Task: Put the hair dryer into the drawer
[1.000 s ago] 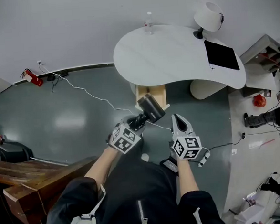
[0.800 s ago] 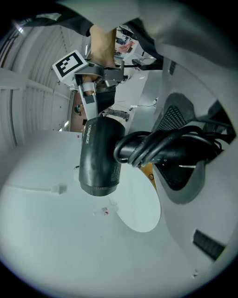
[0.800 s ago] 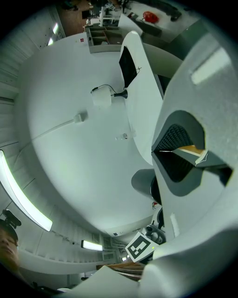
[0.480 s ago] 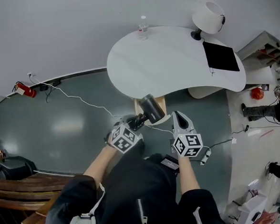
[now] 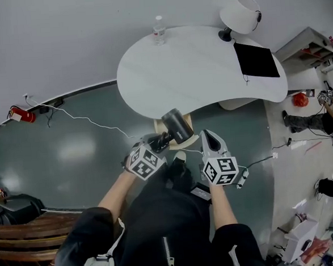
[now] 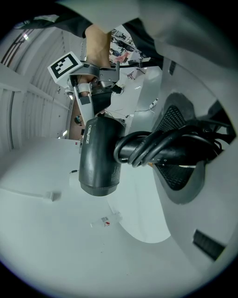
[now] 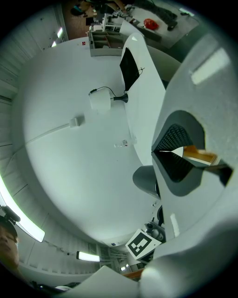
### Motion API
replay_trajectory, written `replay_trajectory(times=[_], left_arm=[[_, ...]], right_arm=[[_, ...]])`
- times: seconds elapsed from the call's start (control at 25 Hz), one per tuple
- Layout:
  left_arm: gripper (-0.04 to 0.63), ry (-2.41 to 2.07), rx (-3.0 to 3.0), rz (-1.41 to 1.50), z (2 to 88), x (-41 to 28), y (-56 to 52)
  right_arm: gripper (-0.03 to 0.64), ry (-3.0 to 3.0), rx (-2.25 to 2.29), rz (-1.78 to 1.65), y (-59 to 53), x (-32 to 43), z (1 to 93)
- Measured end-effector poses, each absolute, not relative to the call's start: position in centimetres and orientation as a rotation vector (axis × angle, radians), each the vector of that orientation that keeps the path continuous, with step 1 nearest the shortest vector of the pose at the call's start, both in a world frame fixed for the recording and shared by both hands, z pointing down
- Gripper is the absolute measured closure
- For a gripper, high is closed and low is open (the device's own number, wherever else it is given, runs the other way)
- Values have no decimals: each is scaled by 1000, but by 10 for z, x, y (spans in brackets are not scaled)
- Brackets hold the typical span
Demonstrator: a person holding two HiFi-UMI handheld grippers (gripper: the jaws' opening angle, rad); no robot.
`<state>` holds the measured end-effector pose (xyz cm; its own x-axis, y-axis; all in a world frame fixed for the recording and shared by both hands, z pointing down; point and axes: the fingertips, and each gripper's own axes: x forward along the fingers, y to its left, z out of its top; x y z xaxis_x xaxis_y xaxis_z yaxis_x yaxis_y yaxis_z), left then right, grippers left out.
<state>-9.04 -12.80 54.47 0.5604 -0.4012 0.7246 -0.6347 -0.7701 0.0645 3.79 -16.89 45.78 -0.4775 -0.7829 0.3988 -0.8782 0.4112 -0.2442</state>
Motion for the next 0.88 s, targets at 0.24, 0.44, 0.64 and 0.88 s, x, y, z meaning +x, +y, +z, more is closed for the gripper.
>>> replay_trajectory(times=[0.24, 0.44, 0.64, 0.88], left_arm=[[391, -853, 2472, 1059, 549, -83, -137], [391, -838, 2473, 1087, 553, -79, -142], [391, -836, 2469, 1129, 558, -74, -149], [393, -792, 2467, 1201, 569, -68, -156]], right_arm=[[612, -2445, 1451, 647, -177, 47, 464], [612, -2454, 1429, 666, -185, 51, 471], [612, -2458, 1411, 685, -191, 58, 477], [612, -2445, 1407, 712, -195, 71, 486]])
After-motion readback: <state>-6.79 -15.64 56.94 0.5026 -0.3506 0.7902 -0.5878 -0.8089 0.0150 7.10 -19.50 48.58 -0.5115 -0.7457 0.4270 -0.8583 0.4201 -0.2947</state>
